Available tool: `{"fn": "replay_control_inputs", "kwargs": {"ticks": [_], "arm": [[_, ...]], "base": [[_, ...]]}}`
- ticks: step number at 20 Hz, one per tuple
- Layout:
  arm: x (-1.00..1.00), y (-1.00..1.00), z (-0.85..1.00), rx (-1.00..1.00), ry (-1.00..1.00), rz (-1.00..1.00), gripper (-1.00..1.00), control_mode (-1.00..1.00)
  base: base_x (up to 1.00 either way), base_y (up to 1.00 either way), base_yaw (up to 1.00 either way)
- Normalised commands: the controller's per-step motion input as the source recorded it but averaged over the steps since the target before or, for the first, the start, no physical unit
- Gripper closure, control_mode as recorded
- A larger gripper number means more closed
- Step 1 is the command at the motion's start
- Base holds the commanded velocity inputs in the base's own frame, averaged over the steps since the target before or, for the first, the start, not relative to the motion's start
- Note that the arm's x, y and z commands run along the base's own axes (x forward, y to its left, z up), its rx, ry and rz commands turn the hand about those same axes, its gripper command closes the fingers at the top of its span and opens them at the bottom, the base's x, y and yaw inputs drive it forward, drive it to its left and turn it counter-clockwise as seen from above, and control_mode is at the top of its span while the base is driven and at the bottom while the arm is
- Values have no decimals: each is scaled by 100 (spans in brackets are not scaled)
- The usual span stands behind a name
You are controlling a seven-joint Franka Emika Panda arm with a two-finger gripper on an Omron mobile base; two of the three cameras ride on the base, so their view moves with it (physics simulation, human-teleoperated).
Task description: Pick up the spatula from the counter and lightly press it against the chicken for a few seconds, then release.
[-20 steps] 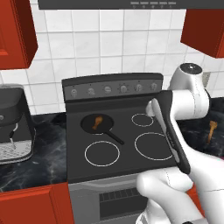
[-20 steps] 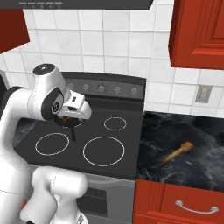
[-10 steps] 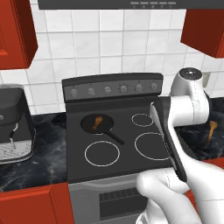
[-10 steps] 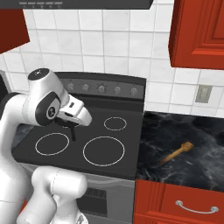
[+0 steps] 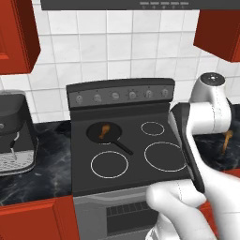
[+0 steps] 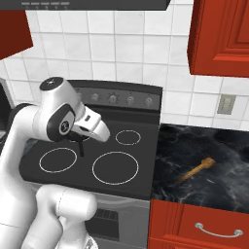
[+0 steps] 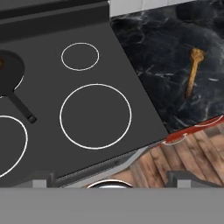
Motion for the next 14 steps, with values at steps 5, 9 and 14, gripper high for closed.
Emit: {"fn": "replay_control_inputs", "kwargs": {"ticks": [5,9,14], "arm": [[0,-35,0,0,0,-3,-100,-100],[0,-37,0,0,0,-5,-100,-100],[0,-46,0,0,0,-5,-100,-100]], "base": [[0,0,0],[0,0,0],[0,0,0]]}}
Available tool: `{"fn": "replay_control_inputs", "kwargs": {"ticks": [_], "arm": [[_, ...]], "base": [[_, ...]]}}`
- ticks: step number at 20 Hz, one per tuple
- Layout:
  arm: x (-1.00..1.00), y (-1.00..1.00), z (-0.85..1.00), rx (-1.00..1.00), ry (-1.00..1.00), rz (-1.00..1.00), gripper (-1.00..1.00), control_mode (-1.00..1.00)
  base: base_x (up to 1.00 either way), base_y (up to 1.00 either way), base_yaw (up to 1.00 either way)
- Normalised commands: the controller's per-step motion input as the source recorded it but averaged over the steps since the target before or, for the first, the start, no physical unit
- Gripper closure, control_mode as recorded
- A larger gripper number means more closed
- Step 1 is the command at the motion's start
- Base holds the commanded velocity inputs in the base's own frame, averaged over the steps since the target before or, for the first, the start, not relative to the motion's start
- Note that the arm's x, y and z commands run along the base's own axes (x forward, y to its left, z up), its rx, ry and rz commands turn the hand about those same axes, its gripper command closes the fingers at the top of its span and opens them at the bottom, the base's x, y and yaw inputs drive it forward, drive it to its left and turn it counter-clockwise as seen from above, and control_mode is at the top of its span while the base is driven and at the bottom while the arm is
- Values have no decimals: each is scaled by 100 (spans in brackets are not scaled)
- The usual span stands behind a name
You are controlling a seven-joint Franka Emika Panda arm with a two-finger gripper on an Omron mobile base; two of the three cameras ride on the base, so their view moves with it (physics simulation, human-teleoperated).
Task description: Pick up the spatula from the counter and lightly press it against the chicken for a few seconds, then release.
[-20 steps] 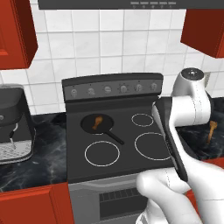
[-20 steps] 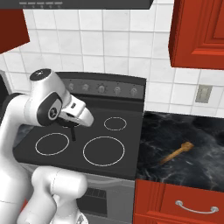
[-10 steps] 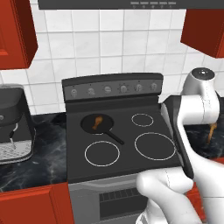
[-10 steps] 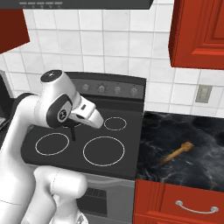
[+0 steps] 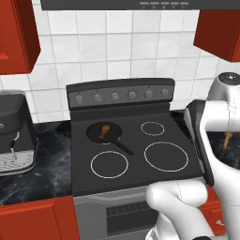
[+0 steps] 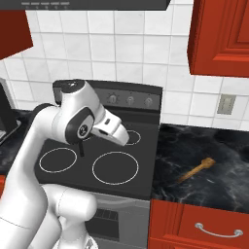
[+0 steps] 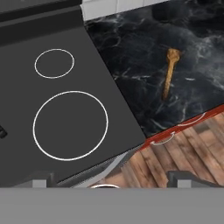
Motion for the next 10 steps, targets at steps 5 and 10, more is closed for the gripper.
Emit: {"fn": "replay_control_inputs", "kwargs": {"ticks": [5,10], "arm": [[0,-47,-4,0,0,-5,-100,-100],[0,-46,-13,0,0,-2,-100,-100]], "base": [[0,0,0],[0,0,0]]}}
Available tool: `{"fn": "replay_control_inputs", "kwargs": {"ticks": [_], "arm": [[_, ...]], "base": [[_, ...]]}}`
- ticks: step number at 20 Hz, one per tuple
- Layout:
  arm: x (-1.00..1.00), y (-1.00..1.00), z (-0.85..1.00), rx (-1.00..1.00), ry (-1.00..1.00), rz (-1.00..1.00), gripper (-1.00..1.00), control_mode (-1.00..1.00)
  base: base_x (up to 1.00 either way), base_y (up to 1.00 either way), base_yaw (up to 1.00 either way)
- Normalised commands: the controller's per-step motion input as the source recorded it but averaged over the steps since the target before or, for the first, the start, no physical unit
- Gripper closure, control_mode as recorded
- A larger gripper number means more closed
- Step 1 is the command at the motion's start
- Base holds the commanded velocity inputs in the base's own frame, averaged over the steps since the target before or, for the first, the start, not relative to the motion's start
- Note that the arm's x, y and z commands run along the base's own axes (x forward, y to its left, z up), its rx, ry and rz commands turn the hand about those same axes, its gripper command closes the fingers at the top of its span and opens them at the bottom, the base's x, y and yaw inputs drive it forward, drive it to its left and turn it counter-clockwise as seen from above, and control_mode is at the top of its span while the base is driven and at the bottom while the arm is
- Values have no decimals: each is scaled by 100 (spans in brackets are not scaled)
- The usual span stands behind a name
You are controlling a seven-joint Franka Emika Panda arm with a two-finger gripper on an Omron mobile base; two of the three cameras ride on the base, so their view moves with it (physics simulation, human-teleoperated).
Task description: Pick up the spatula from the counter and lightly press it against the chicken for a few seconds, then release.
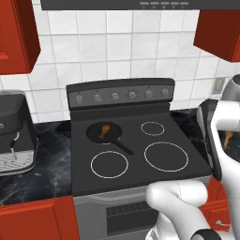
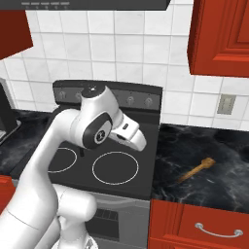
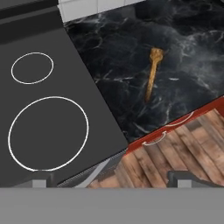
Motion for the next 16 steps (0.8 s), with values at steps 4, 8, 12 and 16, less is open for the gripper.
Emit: {"fn": "replay_control_inputs", "kwargs": {"ticks": [4,8,12,16], "arm": [[1,-44,-20,0,1,-3,-100,-100],[1,-44,-17,0,0,-2,-100,-100],[0,-43,-4,0,0,-1,-100,-100],[7,-35,-5,0,0,0,-100,-100]], "base": [[0,0,0],[0,0,0],[0,0,0],[0,0,0]]}}
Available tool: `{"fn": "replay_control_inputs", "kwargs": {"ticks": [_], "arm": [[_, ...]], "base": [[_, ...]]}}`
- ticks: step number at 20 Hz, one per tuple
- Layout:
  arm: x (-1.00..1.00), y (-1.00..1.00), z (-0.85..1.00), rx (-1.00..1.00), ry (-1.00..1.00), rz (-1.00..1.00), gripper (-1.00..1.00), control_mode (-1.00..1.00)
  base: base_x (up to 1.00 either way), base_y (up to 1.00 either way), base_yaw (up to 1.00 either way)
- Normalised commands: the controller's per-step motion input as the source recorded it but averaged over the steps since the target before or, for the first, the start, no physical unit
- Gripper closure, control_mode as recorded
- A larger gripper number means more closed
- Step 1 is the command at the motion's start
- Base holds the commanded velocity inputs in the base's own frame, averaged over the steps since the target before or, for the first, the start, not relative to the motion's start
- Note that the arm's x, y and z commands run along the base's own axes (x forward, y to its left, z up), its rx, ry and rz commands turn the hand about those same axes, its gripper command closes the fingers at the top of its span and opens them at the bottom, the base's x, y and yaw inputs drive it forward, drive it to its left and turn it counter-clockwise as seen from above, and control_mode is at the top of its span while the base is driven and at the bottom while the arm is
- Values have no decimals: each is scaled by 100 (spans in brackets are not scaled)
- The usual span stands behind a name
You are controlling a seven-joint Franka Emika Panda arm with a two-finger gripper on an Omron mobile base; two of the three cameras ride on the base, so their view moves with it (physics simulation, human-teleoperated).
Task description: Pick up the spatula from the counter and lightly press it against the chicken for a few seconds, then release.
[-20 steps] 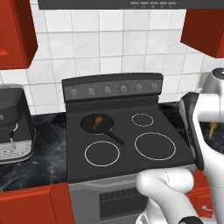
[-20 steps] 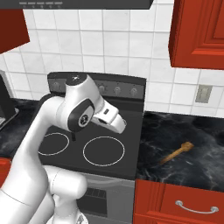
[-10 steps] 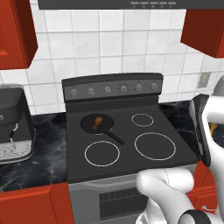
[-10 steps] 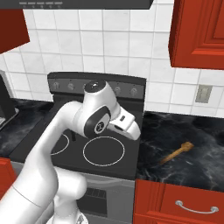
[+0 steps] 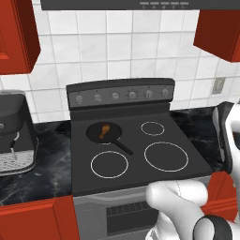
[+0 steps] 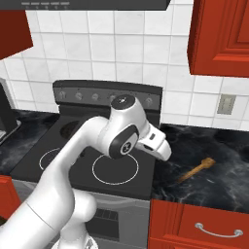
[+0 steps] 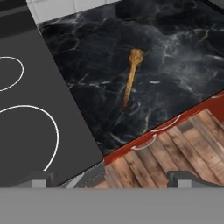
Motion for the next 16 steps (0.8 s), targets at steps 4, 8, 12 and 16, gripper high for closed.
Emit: {"fn": "replay_control_inputs", "kwargs": {"ticks": [4,8,12,16], "arm": [[7,-27,-20,0,3,0,-100,-100],[5,-21,-29,0,3,0,-100,-100],[8,-11,-19,0,1,0,-100,-100],[7,-13,-4,0,0,0,-100,-100]], "base": [[0,0,0],[0,0,0],[0,0,0],[0,0,0]]}}
